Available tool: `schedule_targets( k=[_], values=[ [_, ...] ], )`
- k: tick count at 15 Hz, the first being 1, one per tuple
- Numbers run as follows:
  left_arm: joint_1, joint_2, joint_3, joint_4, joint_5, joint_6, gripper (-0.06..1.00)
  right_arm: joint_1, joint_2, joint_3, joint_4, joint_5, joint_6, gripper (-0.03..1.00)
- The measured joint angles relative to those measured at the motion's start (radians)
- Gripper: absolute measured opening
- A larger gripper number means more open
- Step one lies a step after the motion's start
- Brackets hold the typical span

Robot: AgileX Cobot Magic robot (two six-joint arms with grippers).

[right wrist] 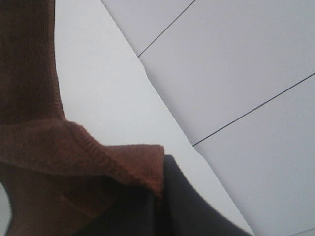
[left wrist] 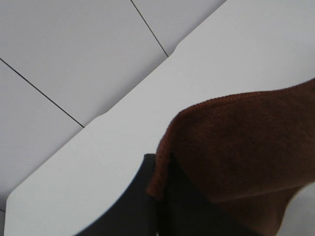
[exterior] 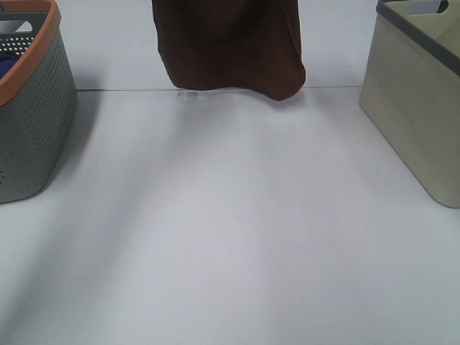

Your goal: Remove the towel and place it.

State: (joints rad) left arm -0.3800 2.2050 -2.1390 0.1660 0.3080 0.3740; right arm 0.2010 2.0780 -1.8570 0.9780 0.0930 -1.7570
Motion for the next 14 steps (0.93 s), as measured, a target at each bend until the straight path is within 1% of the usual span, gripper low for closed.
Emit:
schedule_targets(
  k=[2, 4, 6, 7, 8, 9, 10, 11, 12, 14],
  values=[
    [-0.001, 0.034, 0.0, 0.002, 0.022, 0.003, 0.0, 0.0, 0.03, -0.007, -0.001, 0.013, 0.0, 0.0],
    [-0.005, 0.053, 0.001, 0.002, 0.111, 0.008, 0.0, 0.0, 0.041, 0.065, -0.015, 0.077, -0.001, 0.0],
    [-0.012, 0.054, 0.001, 0.002, 0.248, 0.037, 0.0, 0.0, 0.021, 0.189, -0.087, 0.177, 0.028, 0.0],
    [-0.013, 0.054, 0.001, -0.008, 0.347, 0.064, 0.0, 0.0, -0.002, 0.257, -0.143, 0.237, 0.061, 0.0],
    [-0.014, 0.054, 0.001, -0.022, 0.392, 0.081, 0.0, 0.0, -0.018, 0.286, -0.176, 0.273, 0.087, 0.0],
    [-0.014, 0.054, 0.001, -0.109, 0.624, 0.207, 0.0, 0.0, -0.066, 0.352, -0.296, 0.405, 0.222, 0.0],
    [-0.014, 0.054, 0.001, -0.153, 0.744, 0.285, 0.0, 0.0, -0.076, 0.362, -0.353, 0.474, 0.302, 0.0],
    [-0.014, 0.056, 0.001, -0.193, 0.839, 0.351, 0.0, 0.0, -0.079, 0.364, -0.401, 0.546, 0.389, 0.0],
    [-0.014, 0.058, 0.001, -0.206, 0.871, 0.382, 0.0, 0.0, -0.079, 0.364, -0.422, 0.586, 0.433, 0.0],
    [-0.014, 0.066, 0.027, -0.241, 0.894, 0.468, 0.0, 0.0, -0.079, 0.364, -0.496, 0.752, 0.573, 0.0]
  ],
)
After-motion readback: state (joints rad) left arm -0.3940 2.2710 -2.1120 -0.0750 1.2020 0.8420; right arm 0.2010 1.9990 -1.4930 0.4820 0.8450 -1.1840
